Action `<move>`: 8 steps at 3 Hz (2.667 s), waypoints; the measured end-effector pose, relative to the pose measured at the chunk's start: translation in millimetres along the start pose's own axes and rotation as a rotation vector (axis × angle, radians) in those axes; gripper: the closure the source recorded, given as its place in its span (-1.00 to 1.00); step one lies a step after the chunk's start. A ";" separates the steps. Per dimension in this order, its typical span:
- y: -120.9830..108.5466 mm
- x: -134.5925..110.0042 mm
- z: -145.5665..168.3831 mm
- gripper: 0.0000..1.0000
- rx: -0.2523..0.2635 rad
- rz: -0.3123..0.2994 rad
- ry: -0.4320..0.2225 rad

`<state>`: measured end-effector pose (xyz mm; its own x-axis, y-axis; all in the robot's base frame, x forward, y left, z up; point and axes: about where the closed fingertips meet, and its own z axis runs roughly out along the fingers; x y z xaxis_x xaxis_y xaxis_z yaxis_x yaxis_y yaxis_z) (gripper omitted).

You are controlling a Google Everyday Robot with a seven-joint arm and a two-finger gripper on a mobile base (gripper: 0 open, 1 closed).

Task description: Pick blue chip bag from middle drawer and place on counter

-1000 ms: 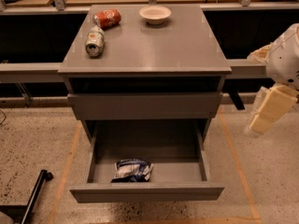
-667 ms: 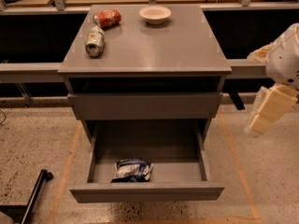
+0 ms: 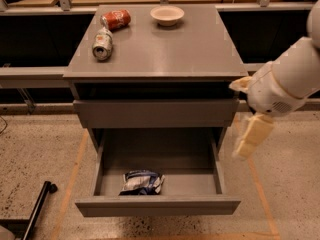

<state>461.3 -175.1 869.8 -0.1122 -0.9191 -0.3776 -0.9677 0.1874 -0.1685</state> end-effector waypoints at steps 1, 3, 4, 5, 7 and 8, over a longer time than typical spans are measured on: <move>-4.5 0.3 60.7 -1.00 -0.022 -0.010 -0.058; -0.1 0.3 66.9 -1.00 0.007 0.015 -0.034; 13.9 4.2 93.8 -1.00 0.015 0.046 -0.027; 22.9 11.5 136.2 -1.00 0.019 0.074 -0.053; 20.0 15.3 179.6 -1.00 0.044 0.103 -0.110; 20.2 18.1 179.1 -1.00 0.046 0.128 -0.117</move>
Offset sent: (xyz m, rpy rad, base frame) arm 0.0159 0.0178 -0.0488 0.0502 0.0064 0.0247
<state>480.1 -125.9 696.5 -0.2045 -0.8404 -0.5020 -0.9355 0.3188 -0.1526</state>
